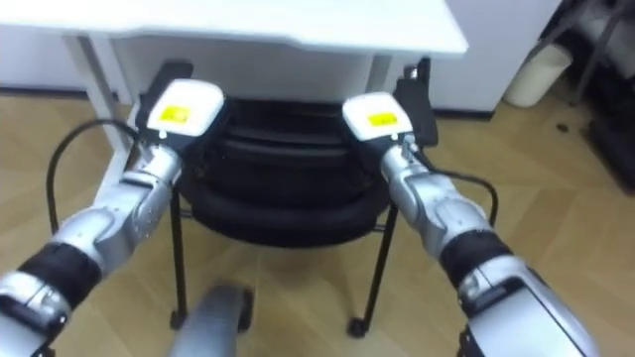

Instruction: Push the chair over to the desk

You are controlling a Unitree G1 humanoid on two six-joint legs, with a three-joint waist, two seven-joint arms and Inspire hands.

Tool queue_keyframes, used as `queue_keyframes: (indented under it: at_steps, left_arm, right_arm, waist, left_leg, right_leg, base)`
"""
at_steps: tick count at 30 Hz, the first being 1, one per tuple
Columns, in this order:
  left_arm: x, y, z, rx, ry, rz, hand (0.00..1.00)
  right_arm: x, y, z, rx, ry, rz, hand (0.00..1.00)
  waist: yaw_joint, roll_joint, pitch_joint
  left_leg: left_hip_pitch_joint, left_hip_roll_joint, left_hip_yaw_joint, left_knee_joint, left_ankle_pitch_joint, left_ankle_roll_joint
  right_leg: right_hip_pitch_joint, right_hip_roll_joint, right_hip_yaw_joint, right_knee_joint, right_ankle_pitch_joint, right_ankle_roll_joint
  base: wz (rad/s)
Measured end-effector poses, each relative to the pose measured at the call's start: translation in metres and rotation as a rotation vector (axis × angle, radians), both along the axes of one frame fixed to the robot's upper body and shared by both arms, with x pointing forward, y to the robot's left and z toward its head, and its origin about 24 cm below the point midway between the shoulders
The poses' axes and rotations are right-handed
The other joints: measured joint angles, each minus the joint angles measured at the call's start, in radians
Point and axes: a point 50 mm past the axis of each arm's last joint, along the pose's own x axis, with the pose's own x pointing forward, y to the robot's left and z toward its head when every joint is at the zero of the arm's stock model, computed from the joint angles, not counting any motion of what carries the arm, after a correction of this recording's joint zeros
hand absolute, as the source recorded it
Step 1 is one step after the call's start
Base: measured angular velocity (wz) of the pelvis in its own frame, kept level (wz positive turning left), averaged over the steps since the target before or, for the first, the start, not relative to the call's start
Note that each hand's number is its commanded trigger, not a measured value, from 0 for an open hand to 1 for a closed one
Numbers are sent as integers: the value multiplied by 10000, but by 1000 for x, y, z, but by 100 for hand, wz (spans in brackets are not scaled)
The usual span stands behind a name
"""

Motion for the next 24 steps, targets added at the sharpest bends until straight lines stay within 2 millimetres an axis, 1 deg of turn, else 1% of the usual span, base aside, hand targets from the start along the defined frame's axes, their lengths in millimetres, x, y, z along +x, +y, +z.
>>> queue_keyframes:
  at_steps: [1,2,3,4,5,6,7,8,9,10,11,12,13,14,15,16,17,18,19,20,21,22,23,24]
  left_arm:
    - [-2,0,-2,-25,65,21,100]
    - [-2,1,-3,-23,66,18,100]
    - [-2,1,-2,-65,67,25,100]
    - [-2,1,-2,-169,52,21,100]
    - [-3,1,-2,-237,54,37,100]
    - [-4,1,-3,-272,104,33,100]
    - [-5,3,-4,-300,162,54,100]
    - [-5,4,-4,-332,188,67,100]
    - [-5,5,-4,-351,236,58,100]
    - [-5,6,-3,-339,210,60,100]
    - [-4,6,-2,-298,165,48,100]
    - [-3,6,0,-166,102,-2,100]
    - [-2,7,2,-47,113,-59,100]
    - [-2,8,3,6,131,-76,100]
    - [-1,9,7,71,124,-108,100]
    - [1,9,10,128,114,-134,100]
    - [2,9,12,165,121,-183,100]
    - [6,6,19,206,70,-272,100]
    - [11,4,27,153,-108,-307,100]
    - [11,3,28,127,-94,-289,100]
    - [10,1,27,138,165,-371,100]
    - [6,5,24,112,373,-391,100]
    - [3,8,22,125,369,-367,100]
    - [2,12,25,325,235,-376,100]
  right_arm:
    - [-1,0,-2,-17,72,78,100]
    - [-2,0,-2,-3,77,128,100]
    - [-2,-1,-1,14,16,196,100]
    - [-1,-2,1,-3,-94,233,100]
    - [-1,-3,2,-17,-161,259,100]
    - [-2,-3,2,-41,-211,289,100]
    - [-2,-2,1,-73,-229,335,100]
    - [-2,-1,1,-82,-249,366,100]
    - [-3,0,1,-74,-295,398,100]
    - [-6,0,-1,-7,-360,382,100]
    - [-6,1,-1,38,-409,352,100]
    - [-8,2,-2,93,-465,291,100]
    - [-9,2,-3,144,-424,277,100]
    - [-9,3,-3,161,-410,291,100]
    - [-8,4,-3,228,-437,299,100]
    - [-8,4,-1,303,-486,300,100]
    - [-8,4,-1,369,-480,263,100]
    - [-7,2,0,567,-482,133,100]
    - [-3,0,8,583,-701,105,100]
    - [-1,-1,10,530,-778,64,100]
    - [-2,-2,9,436,-760,-10,100]
    - [-5,0,5,395,-595,74,100]
    - [-6,3,3,427,-546,114,100]
    - [-7,8,1,583,-577,143,100]
  waist:
    - [-33,4,32]
    - [-89,79,14]
    - [-241,222,-1]
    - [-324,405,-38]
    - [-342,491,-66]
    - [-346,575,-92]
    - [-329,668,-145]
    - [-319,703,-190]
    - [-316,740,-332]
    - [-341,717,-409]
    - [-407,727,-459]
    - [-479,584,-513]
    - [-345,437,-589]
    - [-328,381,-616]
    - [-333,287,-622]
    - [-467,74,-589]
    - [-516,-111,-599]
    - [-550,-485,-593]
    - [-580,-561,-508]
    - [-674,-379,-441]
    - [-615,-304,-550]
    - [-296,-337,-785]
    - [-218,-301,-820]
    - [-135,-268,-890]
  left_leg:
    - [14,-22,222,-862,-114,-67]
    - [91,-43,291,-1496,-141,-106]
    - [434,-119,407,-3048,-246,-256]
    - [1015,-160,486,-4960,-291,-317]
    - [1360,-153,502,-5943,-293,-318]
    - [2127,-181,502,-7606,-294,-316]
    - [2845,-208,486,-8823,-295,-314]
    - [3112,-205,465,-9265,-298,-311]
    - [3480,-185,339,-9773,-320,-279]
    - [3856,-193,-13,-10023,-481,-267]
    - [3925,-213,-4,-10047,-448,-181]
    - [3936,-386,43,-10008,-712,-137]
    - [3974,-399,308,-10004,-849,60]
    - [3982,-387,478,-10019,-911,155]
    - [3953,-349,887,-10032,-1012,305]
    - [3892,-331,1469,-9975,-1083,416]
    - [3874,-311,1824,-9919,-1116,467]
    - [3802,-300,2398,-9683,-1155,499]
    - [3464,-274,2477,-9042,-1248,375]
    - [3275,-270,2221,-8583,-1371,352]
    - [3046,-456,1203,-7778,-1796,174]
    - [3150,-680,39,-6998,-2349,-56]
    - [3400,-748,-429,-7029,-2835,-276]
    - [3627,-896,-665,-7397,-3236,-150]
  right_leg:
    - [102,-7,13,-52,-64,60]
    - [124,-1,14,-51,-123,146]
    - [80,100,58,-47,-279,462]
    - [64,191,77,-41,-301,498]
    - [76,224,106,-36,-312,519]
    - [55,277,226,-33,-365,616]
    - [34,283,375,-35,-408,699]
    - [-6,283,430,-37,-437,754]
    - [-105,265,487,-51,-503,878]
    - [-114,236,536,-74,-570,1006]
    - [-143,187,529,-65,-620,1104]
    - [-195,111,695,-32,-696,1255]
    - [-251,35,888,-22,-777,1417]
    - [-251,-56,880,-22,-822,1507]
    - [-169,-289,710,168,-954,1744]
    - [-134,-609,634,549,-1254,1907]
    - [-52,-704,627,860,-1426,1852]
    - [298,-755,446,1195,-1795,1704]
    - [530,-701,273,1117,-2517,1320]
    - [522,-622,297,1132,-2649,1345]
    - [468,-668,310,1130,-2640,1323]
    - [576,-1252,-128,1032,-2666,1496]
    - [842,-1395,-444,816,-2642,1687]
    - [1324,-1554,-978,398,-2480,2050]
  base:
    - [15]
    - [20]
    - [18]
    - [12]
    - [-10]
    - [-25]
    - [-29]
    - [-23]
    - [-11]
    - [0]
    - [14]
    - [0]
    - [-11]
    - [-16]
    - [19]
    - [37]
    - [53]
    - [36]
    - [31]
    - [-12]
    - [-62]
    - [-84]
    - [-61]
    - [-12]
